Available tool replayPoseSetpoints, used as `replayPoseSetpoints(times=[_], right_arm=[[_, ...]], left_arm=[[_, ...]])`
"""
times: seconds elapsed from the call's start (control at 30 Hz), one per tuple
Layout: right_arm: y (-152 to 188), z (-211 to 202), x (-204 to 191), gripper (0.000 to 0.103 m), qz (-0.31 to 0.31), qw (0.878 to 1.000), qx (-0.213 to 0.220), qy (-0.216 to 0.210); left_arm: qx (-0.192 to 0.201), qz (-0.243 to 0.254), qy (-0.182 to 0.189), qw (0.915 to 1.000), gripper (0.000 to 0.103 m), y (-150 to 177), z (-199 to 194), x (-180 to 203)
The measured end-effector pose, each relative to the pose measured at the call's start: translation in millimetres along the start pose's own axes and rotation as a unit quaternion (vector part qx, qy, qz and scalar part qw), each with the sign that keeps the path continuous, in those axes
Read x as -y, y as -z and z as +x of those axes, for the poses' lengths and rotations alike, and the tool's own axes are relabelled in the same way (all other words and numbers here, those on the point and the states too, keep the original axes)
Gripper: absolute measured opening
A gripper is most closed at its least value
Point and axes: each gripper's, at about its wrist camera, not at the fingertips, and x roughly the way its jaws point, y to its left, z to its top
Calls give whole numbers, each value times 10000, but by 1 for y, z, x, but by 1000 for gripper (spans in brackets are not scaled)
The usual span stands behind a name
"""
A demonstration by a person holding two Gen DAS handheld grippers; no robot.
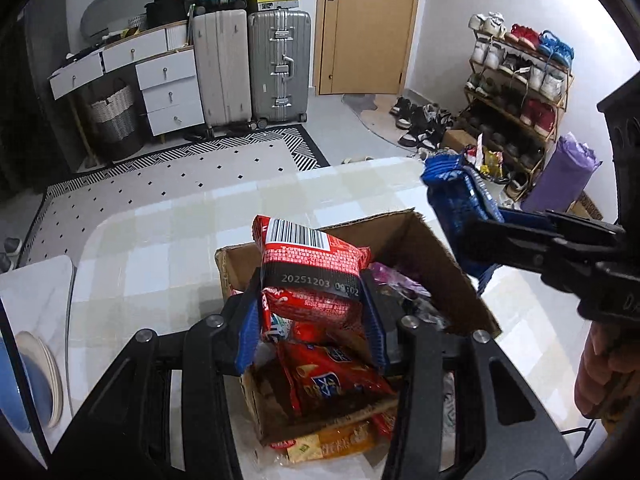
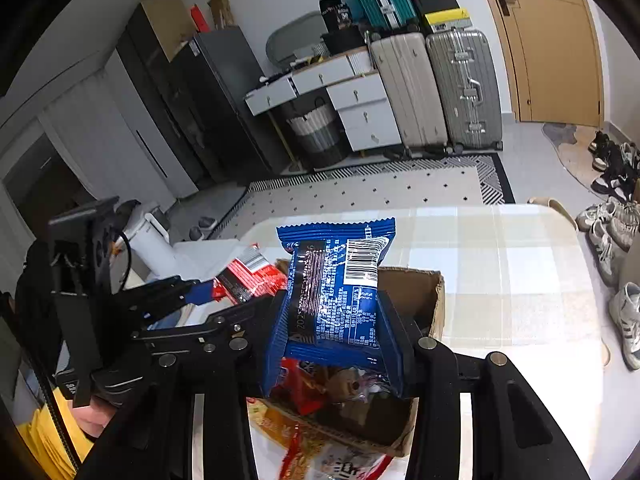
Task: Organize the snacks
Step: 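Carry both packs over the box and lower them inside, then open both grippers to release the packs and raise them out of the box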
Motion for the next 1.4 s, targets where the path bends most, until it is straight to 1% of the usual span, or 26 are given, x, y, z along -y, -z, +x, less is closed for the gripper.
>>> replayPoseSetpoints(times=[0.13,0.2,0.3,0.47,0.57,0.67,0.83,0.87,1.13,1.2,1.4], right_arm=[[0,14,5,42,34,9999,-124,25],[2,18,6,42,32,9999,-155,17],[5,23,9,42,65,9998,-208,49],[7,33,13,42,90,9994,-316,119],[8,35,13,42,90,9992,-352,168],[8,37,13,42,100,9990,-381,188],[8,40,13,42,95,9989,-397,234],[8,40,12,42,97,9989,-403,234],[12,42,7,42,43,9985,-499,226],[15,43,5,42,12,9984,-520,214],[18,39,0,42,-48,9985,-474,251]], left_arm=[[-132,101,64,9998,41,-6,19,3],[-163,125,55,9998,41,1,25,3],[-225,114,126,9996,41,-1,33,3],[-250,166,103,9995,41,5,36,5],[-255,180,94,9995,41,8,34,5],[-263,188,96,9994,45,9,35,5],[-193,142,60,9997,49,12,30,4],[-186,130,74,9997,51,13,29,4],[-101,141,61,9998,56,16,15,1],[-81,136,44,9999,59,17,12,0],[-127,92,4,9999,61,20,8,-1]])
